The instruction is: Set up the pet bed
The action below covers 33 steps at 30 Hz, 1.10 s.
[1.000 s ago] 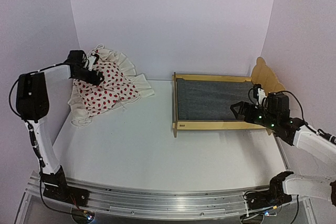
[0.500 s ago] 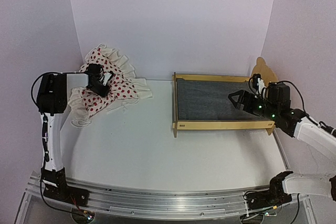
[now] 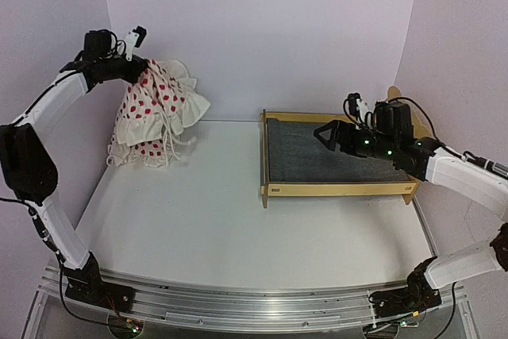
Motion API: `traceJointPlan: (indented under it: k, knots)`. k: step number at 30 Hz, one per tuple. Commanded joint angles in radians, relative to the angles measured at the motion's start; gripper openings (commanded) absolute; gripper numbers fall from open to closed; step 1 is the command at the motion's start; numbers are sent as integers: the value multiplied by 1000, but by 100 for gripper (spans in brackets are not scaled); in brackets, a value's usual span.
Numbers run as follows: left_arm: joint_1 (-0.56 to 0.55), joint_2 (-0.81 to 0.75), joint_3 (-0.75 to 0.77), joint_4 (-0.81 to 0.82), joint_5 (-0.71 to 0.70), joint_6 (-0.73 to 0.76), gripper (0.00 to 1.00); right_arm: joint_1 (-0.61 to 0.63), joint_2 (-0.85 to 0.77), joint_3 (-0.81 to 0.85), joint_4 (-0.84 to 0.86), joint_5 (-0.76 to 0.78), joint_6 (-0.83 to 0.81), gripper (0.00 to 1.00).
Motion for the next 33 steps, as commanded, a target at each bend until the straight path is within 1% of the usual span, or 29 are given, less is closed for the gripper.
traceJointPlan:
  k: [1, 3, 4, 7, 9, 11, 12, 14, 18, 20, 23, 25, 29, 30, 31, 33]
  knots:
    - [-13, -167, -12, -42, 157, 21, 0, 88, 62, 132, 5, -68, -23, 90]
    - [-20, -234, -74, -75, 172, 11, 0, 120, 87, 161, 5, -91, -11, 90]
    - [-21, -264, -131, -76, 183, 0, 0, 141, 94, 179, 5, -102, 2, 90]
    - [-32, -360, -245, -29, 225, -52, 0, 181, 140, 230, 11, -138, 96, 92]
    - [-49, -387, -278, -18, 257, -86, 0, 224, 184, 258, 52, -193, 160, 97]
    - [-74, -398, -299, -28, 286, -116, 0, 290, 248, 295, 86, -233, 156, 98]
    - [-86, -402, -317, -28, 290, -131, 0, 324, 277, 317, 79, -236, 125, 98]
    - [-114, -412, -358, -27, 290, -155, 0, 379, 329, 344, 58, -198, 58, 98]
    - [-168, -431, -434, -2, 294, -202, 0, 431, 407, 369, 66, -150, 101, 98]
    - [-194, -436, -449, 18, 299, -219, 0, 470, 445, 387, 58, -115, 72, 98]
    - [-226, -426, -454, 23, 281, -253, 0, 519, 457, 398, 57, -35, 10, 97]
    - [-241, -417, -468, 36, 250, -291, 0, 549, 439, 389, 57, 74, -47, 95]
    - [-251, -391, -494, 78, 167, -393, 0, 617, 379, 352, 57, 369, -170, 89]
    - [-255, -381, -491, 78, 152, -410, 0, 633, 369, 353, 57, 401, -202, 86]
    - [-259, -371, -486, 76, 138, -420, 0, 656, 363, 360, 57, 426, -250, 80]
    - [-271, -362, -480, 79, 124, -430, 0, 710, 374, 388, 60, 425, -368, 66]
